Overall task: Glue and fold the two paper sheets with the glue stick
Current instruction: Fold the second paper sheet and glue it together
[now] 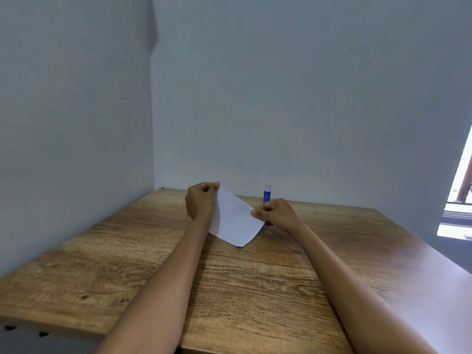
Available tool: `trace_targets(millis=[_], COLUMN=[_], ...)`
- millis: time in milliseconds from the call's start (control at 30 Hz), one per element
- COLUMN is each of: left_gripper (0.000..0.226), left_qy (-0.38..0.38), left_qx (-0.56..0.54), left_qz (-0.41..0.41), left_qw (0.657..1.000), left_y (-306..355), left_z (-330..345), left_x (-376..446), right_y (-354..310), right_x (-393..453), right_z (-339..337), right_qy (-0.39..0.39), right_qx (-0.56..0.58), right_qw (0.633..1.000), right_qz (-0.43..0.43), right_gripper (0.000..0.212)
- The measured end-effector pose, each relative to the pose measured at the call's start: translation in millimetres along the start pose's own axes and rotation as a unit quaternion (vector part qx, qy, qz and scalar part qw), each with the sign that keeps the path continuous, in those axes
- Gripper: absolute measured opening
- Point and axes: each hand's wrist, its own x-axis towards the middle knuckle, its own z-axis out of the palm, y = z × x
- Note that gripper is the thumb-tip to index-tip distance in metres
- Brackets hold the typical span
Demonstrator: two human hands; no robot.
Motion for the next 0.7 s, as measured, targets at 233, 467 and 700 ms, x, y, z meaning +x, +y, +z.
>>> trace_targets(millis=[233, 467, 700], left_gripper=[0.018, 0.019, 0.02], left_qy=[0.026, 0.028, 0.034], left_qx=[-0.065, -0.079, -0.008], left_qz=[-0.045, -0.029, 0.038], left_qw=[0.997, 0.996, 0.999], left_y=[-1, 0, 3], left_z=[4, 9, 11], left_x=[-1, -3, -10], right_y=[5, 4, 0], right_x=[-2, -1, -5], right_z=[-11, -7, -1], right_qy=[0.049, 0.079, 0.029], right_qx=[0.124, 0.129, 0.153], right_qw=[0.991, 0.988, 0.988], right_qz=[0.022, 0.023, 0.021], right_gripper=[0.017, 0.025, 0.032])
